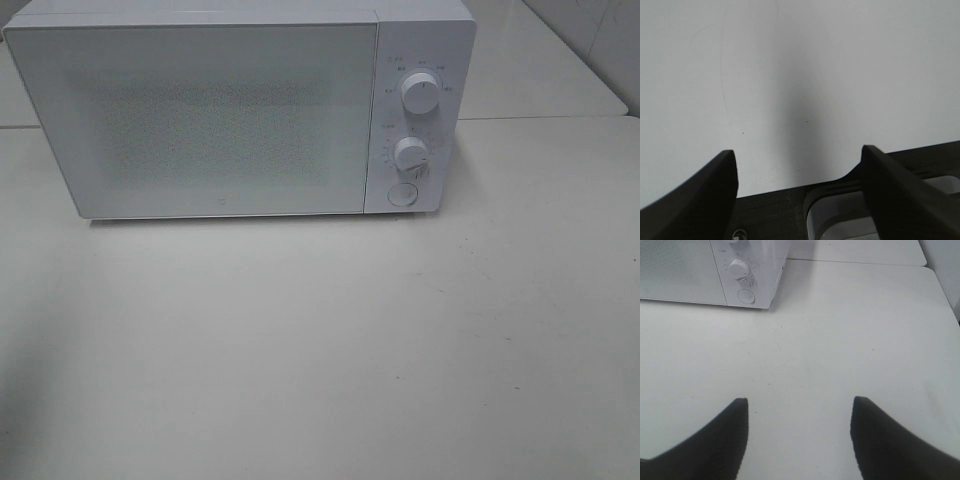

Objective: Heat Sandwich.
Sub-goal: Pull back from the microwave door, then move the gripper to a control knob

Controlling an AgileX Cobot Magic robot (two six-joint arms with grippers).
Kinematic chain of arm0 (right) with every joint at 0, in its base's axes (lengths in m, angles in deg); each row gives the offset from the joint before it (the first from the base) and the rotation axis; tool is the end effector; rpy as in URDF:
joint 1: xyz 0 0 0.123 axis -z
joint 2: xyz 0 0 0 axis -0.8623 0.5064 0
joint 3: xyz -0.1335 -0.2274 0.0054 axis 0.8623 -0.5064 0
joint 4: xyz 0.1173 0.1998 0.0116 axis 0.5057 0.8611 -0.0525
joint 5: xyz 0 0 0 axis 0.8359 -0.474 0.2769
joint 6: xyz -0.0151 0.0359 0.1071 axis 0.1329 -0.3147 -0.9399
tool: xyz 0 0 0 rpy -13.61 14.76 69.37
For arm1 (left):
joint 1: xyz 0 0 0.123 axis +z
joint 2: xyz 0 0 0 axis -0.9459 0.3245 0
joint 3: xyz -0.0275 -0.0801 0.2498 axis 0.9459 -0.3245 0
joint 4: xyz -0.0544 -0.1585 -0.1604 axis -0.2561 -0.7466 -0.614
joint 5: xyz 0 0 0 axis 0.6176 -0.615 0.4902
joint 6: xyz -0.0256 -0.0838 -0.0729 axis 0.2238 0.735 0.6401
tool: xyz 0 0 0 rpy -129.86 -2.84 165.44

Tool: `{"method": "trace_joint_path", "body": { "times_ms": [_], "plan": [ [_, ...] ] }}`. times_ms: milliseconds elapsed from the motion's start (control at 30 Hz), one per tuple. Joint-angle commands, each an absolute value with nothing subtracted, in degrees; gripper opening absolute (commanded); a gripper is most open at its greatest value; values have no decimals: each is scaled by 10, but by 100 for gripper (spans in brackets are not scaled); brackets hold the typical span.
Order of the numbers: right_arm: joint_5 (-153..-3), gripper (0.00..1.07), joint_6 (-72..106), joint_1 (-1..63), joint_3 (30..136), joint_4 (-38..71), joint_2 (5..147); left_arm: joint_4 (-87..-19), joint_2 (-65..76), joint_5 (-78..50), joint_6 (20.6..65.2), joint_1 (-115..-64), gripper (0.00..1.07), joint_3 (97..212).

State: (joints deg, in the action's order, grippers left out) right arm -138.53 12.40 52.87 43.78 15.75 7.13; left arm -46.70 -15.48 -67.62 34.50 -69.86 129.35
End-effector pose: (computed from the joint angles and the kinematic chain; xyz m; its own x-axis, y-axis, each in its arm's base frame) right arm 0.0222 0.0020 0.2627 -0.3999 -0.0503 -0.9152 -0.1135 0.9935 -0.0051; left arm 0.1340 -0.0121 0.2757 -0.8683 0.1307 -0.4785 0.1727 0.9840 -0.0446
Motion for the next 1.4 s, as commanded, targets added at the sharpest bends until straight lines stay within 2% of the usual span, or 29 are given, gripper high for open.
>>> {"method": "trace_joint_path", "body": {
  "times_ms": [33, 400, 933, 1267, 1400],
  "plan": [
    [-1382, 60, 121, 532, 437, 155, 55, -485, -209, -669, 351, -677, 66, 1258],
    [-1382, 60, 121, 532, 437, 155, 55, -487, -411, -640, 397, -668, 66, 1139],
    [-1382, 60, 121, 532, 437, 155, 55, -470, -631, -638, 409, -668, 66, 1138],
    [-1382, 60, 121, 532, 437, 155, 55, -460, -643, -638, 422, -675, 66, 1138],
    [-1382, 60, 121, 532, 437, 155, 55, -452, -643, -638, 436, -698, 66, 1138]
  ]
}}
